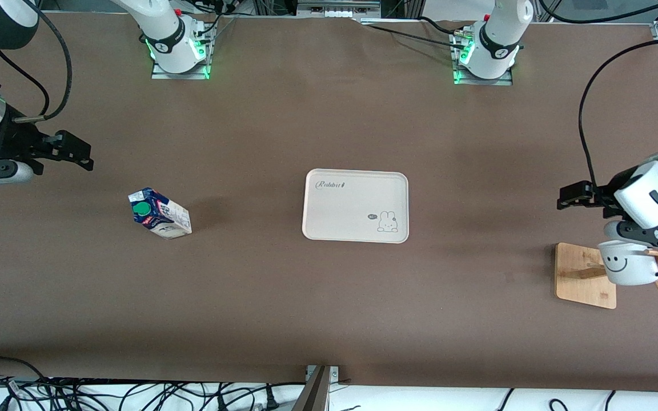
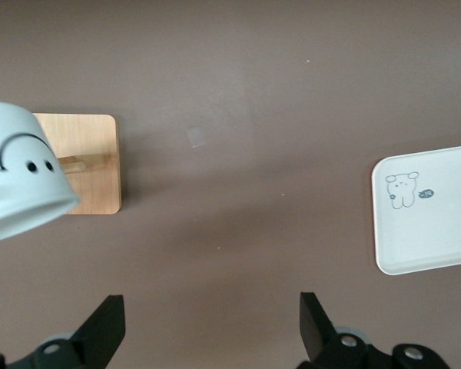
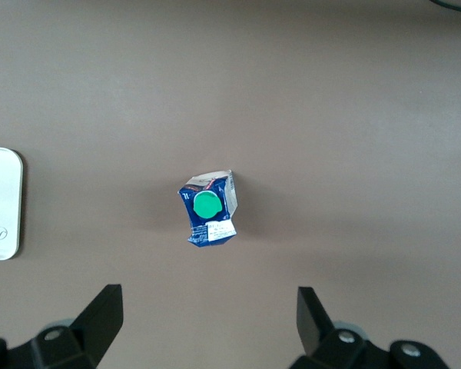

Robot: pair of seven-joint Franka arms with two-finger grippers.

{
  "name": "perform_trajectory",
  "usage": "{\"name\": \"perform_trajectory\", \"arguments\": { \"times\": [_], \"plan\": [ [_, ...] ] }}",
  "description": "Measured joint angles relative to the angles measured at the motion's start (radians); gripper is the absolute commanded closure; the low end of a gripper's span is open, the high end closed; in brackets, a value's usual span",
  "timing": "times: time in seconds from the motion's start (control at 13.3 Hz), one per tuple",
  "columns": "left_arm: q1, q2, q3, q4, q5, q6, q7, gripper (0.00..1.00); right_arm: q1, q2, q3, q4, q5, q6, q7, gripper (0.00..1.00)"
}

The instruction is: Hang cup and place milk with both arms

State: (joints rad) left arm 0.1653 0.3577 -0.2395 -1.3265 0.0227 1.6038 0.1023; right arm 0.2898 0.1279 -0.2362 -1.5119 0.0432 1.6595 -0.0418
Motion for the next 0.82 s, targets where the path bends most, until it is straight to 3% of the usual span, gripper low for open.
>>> {"name": "perform_trajectory", "arguments": {
  "times": [0.3, 0.53, 0.67, 0.82],
  "plan": [
    [-0.017, -0.035, 0.029, -0.034, -0.036, 0.002, -0.005, 0.0, 0.0, 0.0, 0.0, 0.0, 0.0, 0.002, 0.0, 0.0],
    [-0.165, -0.193, 0.21, -0.266, -0.104, 0.202, 0.056, 0.0, 0.0, 0.001, 0.0, 0.0, 0.0, 0.004, 0.0, 0.0],
    [-0.184, -0.292, 0.245, -0.37, -0.074, 0.244, 0.178, 0.0, 0.0, 0.001, 0.0, 0.0, 0.0, 0.004, 0.0, 0.0],
    [-0.184, -0.346, 0.252, -0.407, -0.059, 0.204, 0.167, 0.0, 0.0, 0.001, 0.0, 0.001, 0.0, 0.004, 0.0, 0.0]
  ]
}}
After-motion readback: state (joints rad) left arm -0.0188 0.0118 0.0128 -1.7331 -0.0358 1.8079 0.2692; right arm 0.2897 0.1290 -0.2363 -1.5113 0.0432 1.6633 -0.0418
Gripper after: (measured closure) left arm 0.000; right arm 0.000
